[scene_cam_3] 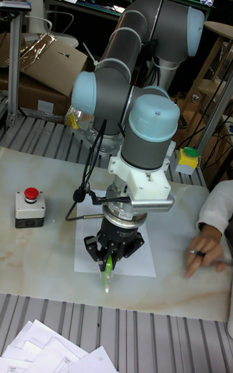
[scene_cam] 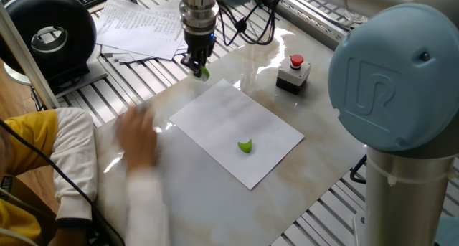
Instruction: Use the correction tape on paper
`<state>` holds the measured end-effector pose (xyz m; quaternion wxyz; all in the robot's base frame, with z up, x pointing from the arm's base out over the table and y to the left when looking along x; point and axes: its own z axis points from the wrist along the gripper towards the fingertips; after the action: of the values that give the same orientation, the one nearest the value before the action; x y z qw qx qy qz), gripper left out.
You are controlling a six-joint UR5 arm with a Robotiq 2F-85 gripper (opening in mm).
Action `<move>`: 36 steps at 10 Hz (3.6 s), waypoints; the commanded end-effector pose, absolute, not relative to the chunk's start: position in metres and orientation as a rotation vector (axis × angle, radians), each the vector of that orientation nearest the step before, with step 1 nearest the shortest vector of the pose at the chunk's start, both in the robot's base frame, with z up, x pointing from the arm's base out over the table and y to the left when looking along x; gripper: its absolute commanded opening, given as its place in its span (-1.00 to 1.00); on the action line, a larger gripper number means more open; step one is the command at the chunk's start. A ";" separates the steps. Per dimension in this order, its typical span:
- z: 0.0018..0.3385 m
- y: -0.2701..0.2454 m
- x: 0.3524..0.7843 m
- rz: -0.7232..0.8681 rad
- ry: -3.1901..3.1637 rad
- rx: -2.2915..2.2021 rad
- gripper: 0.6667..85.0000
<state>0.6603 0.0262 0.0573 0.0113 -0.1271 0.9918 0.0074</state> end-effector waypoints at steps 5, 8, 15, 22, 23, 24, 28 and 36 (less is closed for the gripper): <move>0.079 0.001 0.556 0.025 3.373 -0.062 -0.99; 0.062 -0.010 0.537 0.004 3.356 -0.067 -0.99; 0.041 -0.021 0.513 -0.013 3.321 -0.088 -0.99; 0.038 -0.020 0.519 -0.021 3.289 -0.106 -0.99; 0.038 -0.019 0.519 -0.018 3.287 -0.106 -0.99; 0.038 -0.017 0.518 -0.019 3.284 -0.101 -0.99; 0.042 -0.014 0.518 -0.006 3.284 -0.102 -0.99; 0.036 -0.014 0.523 -0.010 3.272 -0.126 -0.99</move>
<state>0.5213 -0.0174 0.0384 -0.0694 -0.0402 0.9967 -0.0108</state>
